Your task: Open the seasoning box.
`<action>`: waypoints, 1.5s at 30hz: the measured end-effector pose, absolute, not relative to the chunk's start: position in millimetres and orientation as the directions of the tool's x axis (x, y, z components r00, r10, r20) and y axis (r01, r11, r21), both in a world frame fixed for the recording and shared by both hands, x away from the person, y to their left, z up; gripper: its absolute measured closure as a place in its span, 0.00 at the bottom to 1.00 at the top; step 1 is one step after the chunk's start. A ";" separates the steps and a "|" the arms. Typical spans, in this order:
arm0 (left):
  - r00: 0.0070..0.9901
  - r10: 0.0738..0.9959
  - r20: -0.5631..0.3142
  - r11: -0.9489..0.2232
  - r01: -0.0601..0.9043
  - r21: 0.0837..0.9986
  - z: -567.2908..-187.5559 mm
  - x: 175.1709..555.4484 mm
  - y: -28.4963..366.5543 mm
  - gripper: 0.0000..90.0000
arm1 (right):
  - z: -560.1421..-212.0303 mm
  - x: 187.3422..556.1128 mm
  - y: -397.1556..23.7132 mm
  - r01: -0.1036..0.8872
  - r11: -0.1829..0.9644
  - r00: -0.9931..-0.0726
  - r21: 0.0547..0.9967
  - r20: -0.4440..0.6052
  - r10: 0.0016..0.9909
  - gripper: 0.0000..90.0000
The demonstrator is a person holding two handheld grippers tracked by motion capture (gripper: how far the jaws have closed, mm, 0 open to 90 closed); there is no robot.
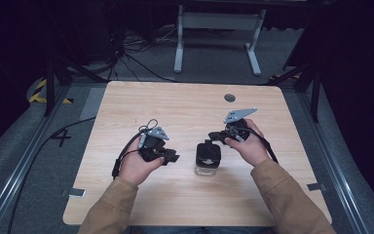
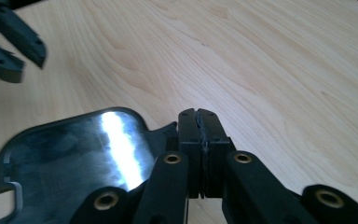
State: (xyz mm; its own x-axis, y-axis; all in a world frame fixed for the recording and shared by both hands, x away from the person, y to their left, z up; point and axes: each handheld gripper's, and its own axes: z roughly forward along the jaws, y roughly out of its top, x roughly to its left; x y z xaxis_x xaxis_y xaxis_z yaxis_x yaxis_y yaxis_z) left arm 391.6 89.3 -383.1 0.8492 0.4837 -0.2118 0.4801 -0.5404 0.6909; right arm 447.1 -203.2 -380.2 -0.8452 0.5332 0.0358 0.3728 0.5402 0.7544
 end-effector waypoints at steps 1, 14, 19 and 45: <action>0.857 0.468 -0.216 -0.544 0.472 0.694 -383.5 390.5 85.2 0.85 | -382.8 447.7 -201.9 0.382 0.564 -0.844 0.732 0.028 0.536 1.00; 0.895 0.392 -0.213 -0.613 0.427 0.665 -390.6 379.7 52.6 0.87 | -380.4 441.3 -204.4 0.362 0.560 -0.847 0.745 0.013 0.531 1.00; 0.893 0.396 -0.215 -0.614 0.431 0.662 -392.2 379.7 52.0 0.87 | -374.0 434.1 -208.4 0.365 0.553 -0.861 0.749 0.046 0.506 1.00; 0.896 0.385 -0.223 -0.605 0.427 0.672 -390.2 379.4 50.8 0.87 | -375.4 428.6 -216.4 0.391 0.559 -0.856 0.732 0.064 0.514 1.00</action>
State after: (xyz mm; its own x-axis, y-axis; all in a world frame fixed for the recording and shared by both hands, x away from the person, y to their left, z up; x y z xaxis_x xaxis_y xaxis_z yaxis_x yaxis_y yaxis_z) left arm 379.4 50.8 -390.2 0.8957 0.3849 -0.2228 0.4271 -0.6047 0.6723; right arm 428.6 -216.4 -375.4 -0.8555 0.5137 0.0644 0.3906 0.5589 0.7315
